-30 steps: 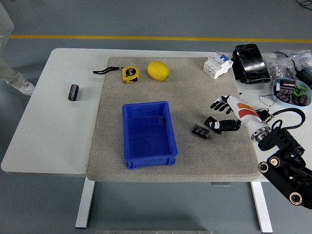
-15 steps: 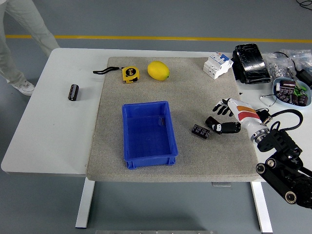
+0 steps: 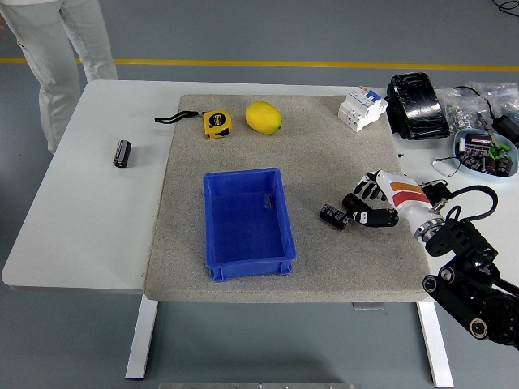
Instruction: Pick up the battery,place it into the box
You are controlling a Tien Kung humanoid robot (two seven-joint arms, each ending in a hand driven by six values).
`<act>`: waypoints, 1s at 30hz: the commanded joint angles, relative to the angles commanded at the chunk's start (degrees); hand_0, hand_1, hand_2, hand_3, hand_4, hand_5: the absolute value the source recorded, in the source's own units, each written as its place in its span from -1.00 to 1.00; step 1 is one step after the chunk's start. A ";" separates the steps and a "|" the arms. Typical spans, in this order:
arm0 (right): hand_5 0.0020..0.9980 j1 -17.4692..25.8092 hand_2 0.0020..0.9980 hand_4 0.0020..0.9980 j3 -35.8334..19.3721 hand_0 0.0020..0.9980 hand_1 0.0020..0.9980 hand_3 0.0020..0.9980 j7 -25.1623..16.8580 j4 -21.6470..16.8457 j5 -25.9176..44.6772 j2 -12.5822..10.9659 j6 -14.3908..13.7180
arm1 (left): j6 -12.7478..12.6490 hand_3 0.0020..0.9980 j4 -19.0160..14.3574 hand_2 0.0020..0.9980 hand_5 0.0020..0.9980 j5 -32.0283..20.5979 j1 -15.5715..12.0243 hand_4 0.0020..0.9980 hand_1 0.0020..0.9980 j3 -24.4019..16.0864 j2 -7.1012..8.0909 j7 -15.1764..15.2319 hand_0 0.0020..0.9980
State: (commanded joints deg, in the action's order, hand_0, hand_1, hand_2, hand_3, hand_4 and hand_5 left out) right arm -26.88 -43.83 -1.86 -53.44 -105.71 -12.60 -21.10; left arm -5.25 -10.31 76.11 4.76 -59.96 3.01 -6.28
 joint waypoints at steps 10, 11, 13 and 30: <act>-0.57 -0.58 -0.13 0.75 2.45 -0.30 -0.17 -0.06 -1.06 1.48 0.65 0.11 -1.14 | 0.12 0.48 0.00 0.40 0.46 -0.30 0.23 0.42 0.25 0.56 0.04 0.02 0.30; -0.57 -0.59 -0.13 0.75 2.44 -0.30 -0.17 -0.06 -1.21 1.57 0.59 0.10 -1.36 | 0.12 0.48 0.00 0.40 0.46 -0.37 0.25 0.42 0.25 0.63 0.06 0.04 0.30; -0.63 -0.59 -0.16 0.67 2.36 -0.29 -0.21 -0.09 -1.47 1.74 0.67 0.08 -1.65 | 0.11 0.48 0.00 0.40 0.46 -0.39 0.28 0.43 0.25 0.63 0.06 0.04 0.31; -0.98 -0.50 -0.16 0.54 2.57 -0.04 -0.21 -0.10 -2.54 2.68 1.73 0.22 -0.69 | 0.41 0.48 0.00 0.40 0.47 -0.25 0.35 0.43 0.25 1.26 0.27 -0.09 0.31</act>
State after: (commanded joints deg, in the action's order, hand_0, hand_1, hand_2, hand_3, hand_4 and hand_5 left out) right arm -27.37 -41.26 -4.40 -50.76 -103.98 -12.39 -21.78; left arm -4.84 -10.31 75.86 5.11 -58.70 3.28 -6.38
